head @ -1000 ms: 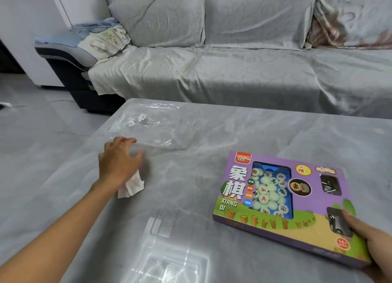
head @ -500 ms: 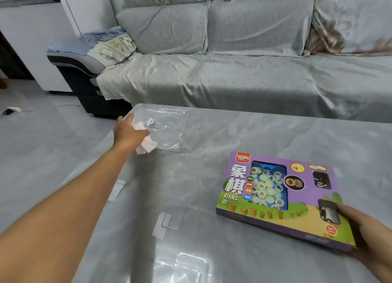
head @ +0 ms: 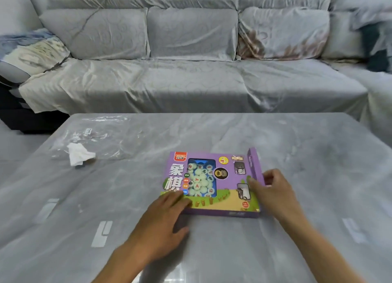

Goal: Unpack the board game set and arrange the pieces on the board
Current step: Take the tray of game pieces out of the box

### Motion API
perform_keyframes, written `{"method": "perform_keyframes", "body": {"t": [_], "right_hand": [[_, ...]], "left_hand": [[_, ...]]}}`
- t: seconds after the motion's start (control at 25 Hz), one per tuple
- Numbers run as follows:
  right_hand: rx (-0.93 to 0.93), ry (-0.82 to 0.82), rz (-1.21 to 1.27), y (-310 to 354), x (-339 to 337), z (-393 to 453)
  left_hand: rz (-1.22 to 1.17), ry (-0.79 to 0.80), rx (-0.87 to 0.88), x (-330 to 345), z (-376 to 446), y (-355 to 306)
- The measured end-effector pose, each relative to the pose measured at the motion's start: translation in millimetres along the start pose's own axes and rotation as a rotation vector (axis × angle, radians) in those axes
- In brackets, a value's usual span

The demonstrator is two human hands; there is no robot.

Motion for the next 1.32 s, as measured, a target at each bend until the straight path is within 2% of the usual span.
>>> {"method": "perform_keyframes", "body": {"t": [0.08,0.16,0.28,0.4,0.52,0.6,0.76,0.92,1.0,1.12,1.28,1.32], "right_hand": [[0.007,0.068,0.238,2.1,9.8,0.6],[0.01,0.151,0.294,3.4,18.1,-0.7],[0.152,0.244,0.428,-10.5,34.6,-3.5],[0.28,0.34,0.537,-21.0,47.8,-6.9],[0.356,0.46,0.675,-23.0,58.6,-11.9],[0.403,0.482,0.685,-25.5,63.5,-13.2],[0.438,0.321,0.639,-39.3,51.3,-0.2],[0.467,-0.037,0.598,-70.6,-16.8,20.7],[0.455,-0.072,0.538,-78.2,-33.7,22.6],[0.389,-0.004,0.29,-77.8,-21.8,22.7],[0.362,-0.187,0.221,-87.7,-56.5,31.6],[0.344,-0.246,0.115,-86.4,-72.0,30.5]], "left_hand": [[-0.006,-0.086,-0.009,0.0,1.0,-0.5],[-0.019,-0.131,-0.017,1.4,9.8,0.3],[0.029,-0.148,-0.009,9.5,20.6,-0.2],[-0.03,-0.186,-0.025,8.2,21.1,9.1],[-0.06,-0.19,-0.004,2.1,20.2,13.7],[-0.056,-0.192,-0.001,-1.5,18.6,13.4],[-0.064,-0.177,-0.017,-7.3,17.1,13.2],[-0.071,-0.179,-0.035,-12.0,17.0,19.7],[-0.066,-0.174,-0.069,-10.2,17.5,23.4],[-0.01,-0.171,-0.108,-7.6,18.2,29.5],[0.041,-0.21,-0.135,-13.1,14.7,41.5],[0.075,-0.226,-0.104,-12.5,14.4,37.0]]}}
Point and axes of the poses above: each hand's wrist, its own z-axis towards the middle knuckle, its own x-axis out of the palm, y = z × x, the point moved 10 cm from there along z, towards the middle knuckle, and after that the axes turned 2 degrees about -x, right-handed, at the moved point
